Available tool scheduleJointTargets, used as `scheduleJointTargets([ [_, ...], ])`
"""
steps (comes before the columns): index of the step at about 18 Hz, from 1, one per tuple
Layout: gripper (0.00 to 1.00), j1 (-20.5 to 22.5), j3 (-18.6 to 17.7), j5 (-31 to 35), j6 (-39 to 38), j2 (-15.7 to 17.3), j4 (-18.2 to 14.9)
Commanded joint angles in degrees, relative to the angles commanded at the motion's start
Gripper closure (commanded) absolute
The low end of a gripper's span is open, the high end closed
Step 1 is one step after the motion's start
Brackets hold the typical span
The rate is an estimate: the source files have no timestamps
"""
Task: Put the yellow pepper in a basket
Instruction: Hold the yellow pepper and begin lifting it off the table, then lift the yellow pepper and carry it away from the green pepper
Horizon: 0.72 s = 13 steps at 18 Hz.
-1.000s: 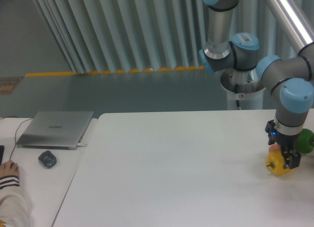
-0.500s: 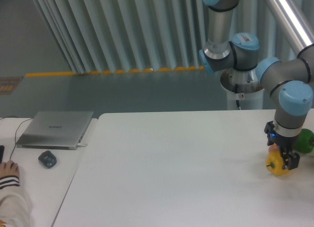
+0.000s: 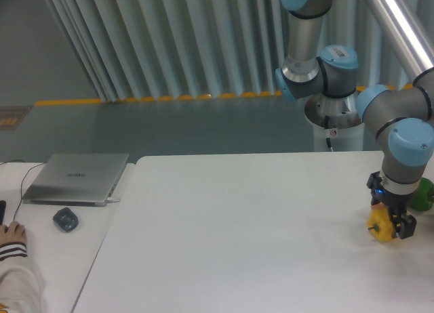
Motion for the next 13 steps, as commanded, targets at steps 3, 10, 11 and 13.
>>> scheduleJointTargets([
  [3, 0.64, 0.35, 0.44, 0.18, -0.17, 0.0, 0.0],
  [10, 0.66, 0.35, 3.16, 0.09, -2.63, 0.44, -1.66],
  [11, 0.66, 0.27, 4.12, -0.17, -2.81, 0.53, -2.71],
  [13, 0.66, 0.35, 6.32, -0.26, -2.81, 0.7, -4.56],
])
